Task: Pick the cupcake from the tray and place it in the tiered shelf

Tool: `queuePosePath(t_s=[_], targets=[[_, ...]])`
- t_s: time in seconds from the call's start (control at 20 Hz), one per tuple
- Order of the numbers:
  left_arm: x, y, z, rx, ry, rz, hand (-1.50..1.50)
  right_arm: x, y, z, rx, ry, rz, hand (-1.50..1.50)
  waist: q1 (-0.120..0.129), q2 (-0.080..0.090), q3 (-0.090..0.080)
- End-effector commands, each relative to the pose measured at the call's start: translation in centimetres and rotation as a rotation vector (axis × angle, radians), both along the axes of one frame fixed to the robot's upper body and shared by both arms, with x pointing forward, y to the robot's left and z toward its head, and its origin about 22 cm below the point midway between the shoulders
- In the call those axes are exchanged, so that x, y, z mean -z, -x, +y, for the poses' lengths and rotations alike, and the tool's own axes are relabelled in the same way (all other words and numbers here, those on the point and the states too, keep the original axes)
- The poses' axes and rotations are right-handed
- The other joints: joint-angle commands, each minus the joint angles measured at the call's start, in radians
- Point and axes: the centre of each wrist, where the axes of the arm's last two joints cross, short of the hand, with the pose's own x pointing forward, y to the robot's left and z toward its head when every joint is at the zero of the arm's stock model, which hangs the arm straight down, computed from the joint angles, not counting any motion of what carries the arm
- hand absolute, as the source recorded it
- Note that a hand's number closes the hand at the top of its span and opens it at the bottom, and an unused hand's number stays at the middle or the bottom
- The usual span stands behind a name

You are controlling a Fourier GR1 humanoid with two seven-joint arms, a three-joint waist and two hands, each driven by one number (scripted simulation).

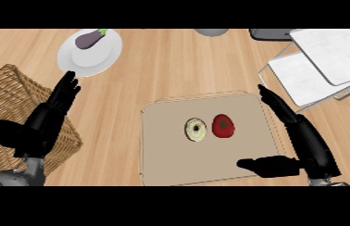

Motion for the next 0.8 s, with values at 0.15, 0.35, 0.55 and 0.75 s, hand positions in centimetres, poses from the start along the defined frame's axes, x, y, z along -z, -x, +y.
queuePosePath(t_s=[0.15,0.35,0.55,0.75], targets=[[-0.9,-0.2,-1.1,-0.016,0.002,0.015,0.0,-3.1,1.0,3.2,-0.06,0.171,0.102,-1.5,0.0,0.001,0.001],[-1.4,-0.8,-0.5,-0.015,0.003,-0.008,0.0,-3.6,-1.5,7.2,-0.047,0.207,0.143,-1.5,0.005,0.003,0.001],[-0.1,0.8,-0.5,0.012,-0.014,0.005,0.0,-3.4,-2.2,8.7,-0.052,0.329,0.176,-1.5,0.01,0.003,0.001],[-0.7,-1.5,-0.8,0.001,0.001,0.012,0.0,-1.6,-3.8,10.0,-0.061,0.445,0.219,-1.5,0.004,0.005,0.001]])
